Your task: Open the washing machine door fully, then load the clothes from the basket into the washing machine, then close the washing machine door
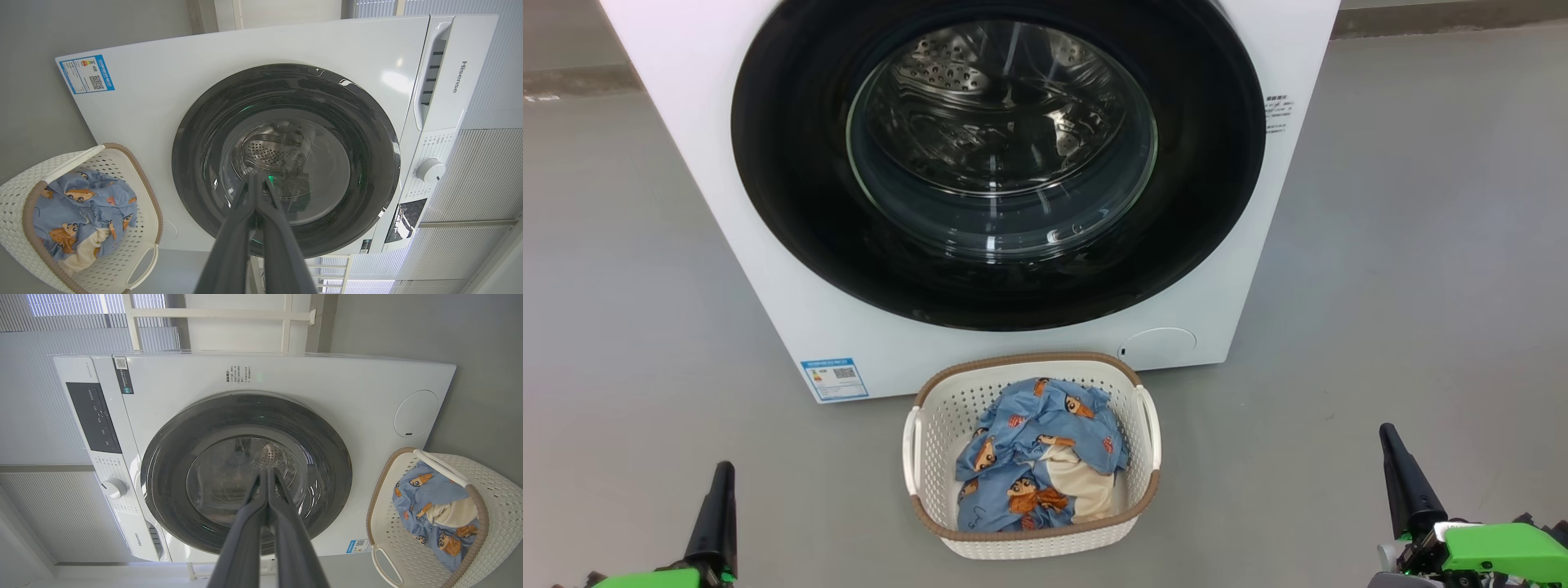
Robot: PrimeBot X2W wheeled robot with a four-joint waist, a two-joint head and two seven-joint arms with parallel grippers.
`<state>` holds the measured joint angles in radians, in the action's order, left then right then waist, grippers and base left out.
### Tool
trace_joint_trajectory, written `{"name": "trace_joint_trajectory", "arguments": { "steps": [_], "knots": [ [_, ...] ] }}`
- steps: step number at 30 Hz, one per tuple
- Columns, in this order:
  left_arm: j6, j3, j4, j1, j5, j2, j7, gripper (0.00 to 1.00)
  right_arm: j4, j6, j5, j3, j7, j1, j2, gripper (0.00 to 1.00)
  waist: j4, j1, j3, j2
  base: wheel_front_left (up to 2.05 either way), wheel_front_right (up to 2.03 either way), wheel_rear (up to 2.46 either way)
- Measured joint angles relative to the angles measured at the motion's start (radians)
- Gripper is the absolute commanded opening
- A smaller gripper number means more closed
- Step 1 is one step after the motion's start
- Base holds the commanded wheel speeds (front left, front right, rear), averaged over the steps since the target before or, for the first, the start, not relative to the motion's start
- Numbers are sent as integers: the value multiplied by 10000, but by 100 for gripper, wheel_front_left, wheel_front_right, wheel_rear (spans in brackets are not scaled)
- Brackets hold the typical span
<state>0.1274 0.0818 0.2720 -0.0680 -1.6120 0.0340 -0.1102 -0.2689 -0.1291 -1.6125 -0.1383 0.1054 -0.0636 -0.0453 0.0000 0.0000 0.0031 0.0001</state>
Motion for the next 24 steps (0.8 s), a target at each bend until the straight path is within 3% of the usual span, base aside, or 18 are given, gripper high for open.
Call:
{"name": "trace_joint_trajectory", "arguments": {
  "steps": [24],
  "knots": [
    [0,2,0,0,0,0,0,0,0,0,0,0,0,0,2,0,0,0,0,0,0,0,0]
  ]
}}
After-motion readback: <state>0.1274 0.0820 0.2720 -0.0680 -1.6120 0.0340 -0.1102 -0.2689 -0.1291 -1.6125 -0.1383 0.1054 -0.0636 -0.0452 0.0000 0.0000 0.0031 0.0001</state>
